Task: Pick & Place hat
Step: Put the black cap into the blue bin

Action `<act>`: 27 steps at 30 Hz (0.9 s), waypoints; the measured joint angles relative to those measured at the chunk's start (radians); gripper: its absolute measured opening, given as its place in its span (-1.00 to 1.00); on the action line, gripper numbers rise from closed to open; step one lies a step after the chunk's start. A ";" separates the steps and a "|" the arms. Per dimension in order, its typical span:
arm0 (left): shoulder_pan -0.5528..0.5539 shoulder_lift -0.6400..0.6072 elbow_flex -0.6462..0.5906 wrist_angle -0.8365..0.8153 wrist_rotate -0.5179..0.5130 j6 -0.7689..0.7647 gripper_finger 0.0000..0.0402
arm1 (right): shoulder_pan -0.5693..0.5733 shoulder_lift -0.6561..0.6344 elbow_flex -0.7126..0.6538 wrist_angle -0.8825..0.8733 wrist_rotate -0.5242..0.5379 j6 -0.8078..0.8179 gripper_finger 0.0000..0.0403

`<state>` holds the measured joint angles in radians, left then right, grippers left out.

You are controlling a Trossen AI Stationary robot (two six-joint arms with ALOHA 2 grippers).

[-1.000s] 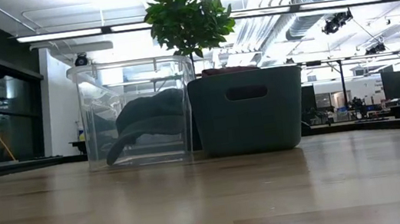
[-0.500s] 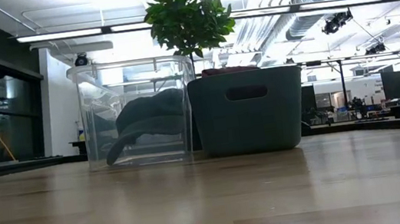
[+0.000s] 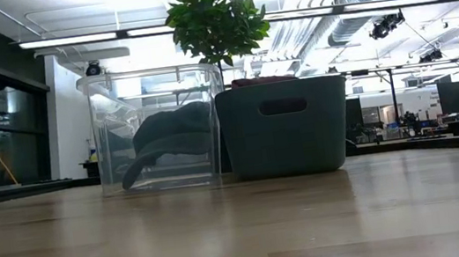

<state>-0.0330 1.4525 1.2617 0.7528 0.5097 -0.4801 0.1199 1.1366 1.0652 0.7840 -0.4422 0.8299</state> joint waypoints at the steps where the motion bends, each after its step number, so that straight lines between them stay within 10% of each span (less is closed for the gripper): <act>1: 0.000 0.000 0.000 0.000 0.000 -0.001 0.55 | -0.003 0.000 0.001 0.001 0.000 0.000 -0.98; 27: 0.000 0.001 0.000 0.006 0.022 -0.005 0.55 | -0.056 0.022 0.001 -0.002 0.007 0.002 -0.98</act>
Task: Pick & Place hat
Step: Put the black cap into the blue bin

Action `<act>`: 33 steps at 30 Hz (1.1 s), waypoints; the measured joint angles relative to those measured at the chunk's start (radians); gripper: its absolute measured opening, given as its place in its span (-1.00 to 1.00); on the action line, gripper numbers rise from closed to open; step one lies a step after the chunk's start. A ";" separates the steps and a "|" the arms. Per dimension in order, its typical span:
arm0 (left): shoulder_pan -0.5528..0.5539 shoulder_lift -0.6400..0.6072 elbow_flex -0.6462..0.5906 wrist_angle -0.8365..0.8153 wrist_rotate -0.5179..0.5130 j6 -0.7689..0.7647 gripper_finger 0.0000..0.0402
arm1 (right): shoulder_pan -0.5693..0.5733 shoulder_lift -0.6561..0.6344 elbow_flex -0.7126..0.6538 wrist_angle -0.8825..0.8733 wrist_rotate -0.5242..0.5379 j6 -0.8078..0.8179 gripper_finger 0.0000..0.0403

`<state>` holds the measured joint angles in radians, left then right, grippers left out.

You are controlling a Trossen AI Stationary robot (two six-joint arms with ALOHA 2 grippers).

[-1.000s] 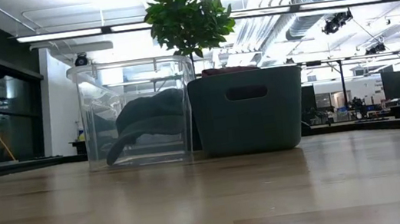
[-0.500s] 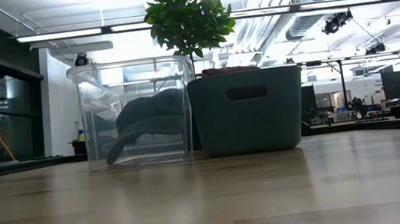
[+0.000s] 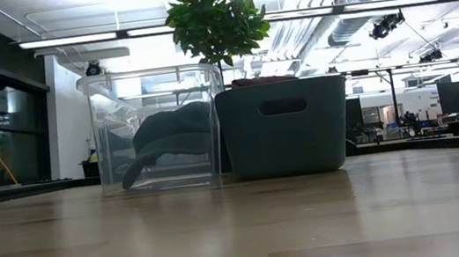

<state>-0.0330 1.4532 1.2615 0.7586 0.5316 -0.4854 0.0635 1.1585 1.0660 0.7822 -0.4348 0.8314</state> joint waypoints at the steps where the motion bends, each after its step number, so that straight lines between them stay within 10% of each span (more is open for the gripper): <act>1: 0.000 0.000 0.000 0.000 0.000 0.000 0.55 | 0.000 0.007 0.000 0.000 0.002 0.001 -0.98; 25: 0.000 0.000 0.000 -0.006 -0.116 -0.209 0.55 | -0.045 0.046 0.000 0.032 -0.006 0.035 -0.98; 33: 0.000 0.000 0.000 -0.007 -0.134 -0.209 0.08 | -0.045 0.046 0.000 0.031 -0.010 0.028 -0.98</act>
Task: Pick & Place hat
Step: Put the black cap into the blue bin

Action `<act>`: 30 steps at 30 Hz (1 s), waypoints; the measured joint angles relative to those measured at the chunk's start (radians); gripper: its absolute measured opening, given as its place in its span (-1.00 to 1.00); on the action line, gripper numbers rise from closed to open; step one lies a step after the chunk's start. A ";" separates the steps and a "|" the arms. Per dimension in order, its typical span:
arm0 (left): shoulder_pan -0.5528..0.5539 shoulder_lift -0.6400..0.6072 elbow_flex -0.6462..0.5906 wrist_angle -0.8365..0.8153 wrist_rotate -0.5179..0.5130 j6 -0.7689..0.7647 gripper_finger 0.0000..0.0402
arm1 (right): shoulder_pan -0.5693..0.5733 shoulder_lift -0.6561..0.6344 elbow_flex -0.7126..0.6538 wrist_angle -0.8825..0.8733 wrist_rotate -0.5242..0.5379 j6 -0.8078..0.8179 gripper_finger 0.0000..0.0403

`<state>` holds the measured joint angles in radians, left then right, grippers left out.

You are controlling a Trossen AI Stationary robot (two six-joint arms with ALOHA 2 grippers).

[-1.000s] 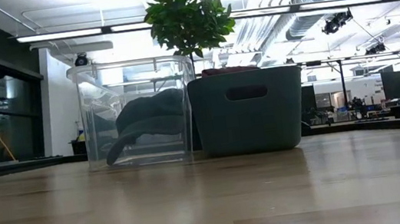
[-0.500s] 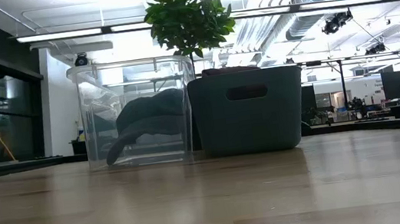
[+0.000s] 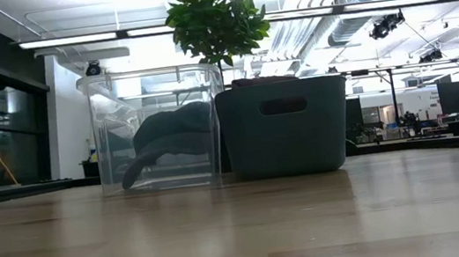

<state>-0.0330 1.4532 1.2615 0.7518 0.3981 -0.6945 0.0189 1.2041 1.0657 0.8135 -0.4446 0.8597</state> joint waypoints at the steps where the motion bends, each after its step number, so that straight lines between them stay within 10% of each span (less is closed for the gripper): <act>1: 0.000 0.000 0.000 -0.003 0.000 0.000 -0.01 | 0.000 0.000 0.000 0.000 0.000 -0.001 -0.97; 10: 0.000 0.000 0.000 -0.021 -0.023 -0.044 -0.93 | 0.000 0.000 0.000 0.000 0.000 -0.003 -0.97; 30: 0.000 0.000 0.000 -0.021 -0.015 -0.036 -1.00 | 0.000 0.000 0.000 -0.004 -0.005 0.002 -0.84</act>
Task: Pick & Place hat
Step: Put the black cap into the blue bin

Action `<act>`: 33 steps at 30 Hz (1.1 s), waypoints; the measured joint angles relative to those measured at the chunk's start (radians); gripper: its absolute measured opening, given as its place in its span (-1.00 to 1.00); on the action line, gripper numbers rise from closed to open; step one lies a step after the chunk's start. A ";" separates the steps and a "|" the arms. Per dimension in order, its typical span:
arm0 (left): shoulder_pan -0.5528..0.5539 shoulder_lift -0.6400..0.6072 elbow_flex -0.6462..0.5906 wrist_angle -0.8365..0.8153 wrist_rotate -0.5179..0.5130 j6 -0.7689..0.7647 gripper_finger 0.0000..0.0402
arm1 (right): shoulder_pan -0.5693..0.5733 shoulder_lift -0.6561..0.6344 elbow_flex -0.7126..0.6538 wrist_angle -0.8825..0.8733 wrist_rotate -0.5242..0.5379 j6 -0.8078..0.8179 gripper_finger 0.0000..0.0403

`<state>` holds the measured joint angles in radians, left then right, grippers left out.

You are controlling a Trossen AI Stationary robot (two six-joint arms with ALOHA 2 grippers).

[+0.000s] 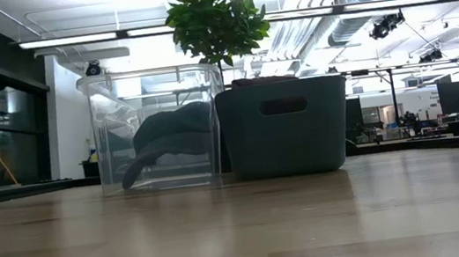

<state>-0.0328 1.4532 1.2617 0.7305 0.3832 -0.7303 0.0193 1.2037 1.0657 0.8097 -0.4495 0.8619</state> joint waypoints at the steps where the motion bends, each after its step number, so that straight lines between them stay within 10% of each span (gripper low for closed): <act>1: 0.000 0.000 0.000 0.000 0.001 0.000 -1.00 | 0.000 0.000 0.000 0.000 -0.005 0.000 -0.80; 15: 0.000 0.000 0.000 0.000 0.001 0.000 -1.00 | -0.010 -0.001 0.000 0.000 -0.087 0.038 0.01; 33: 0.000 0.000 0.000 0.009 -0.020 0.000 -1.00 | -0.108 -0.248 -0.001 -0.661 -0.137 -0.164 0.06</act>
<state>-0.0330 1.4532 1.2615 0.7391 0.3628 -0.7303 -0.0884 0.9558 1.0645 0.1491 -0.5870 0.6979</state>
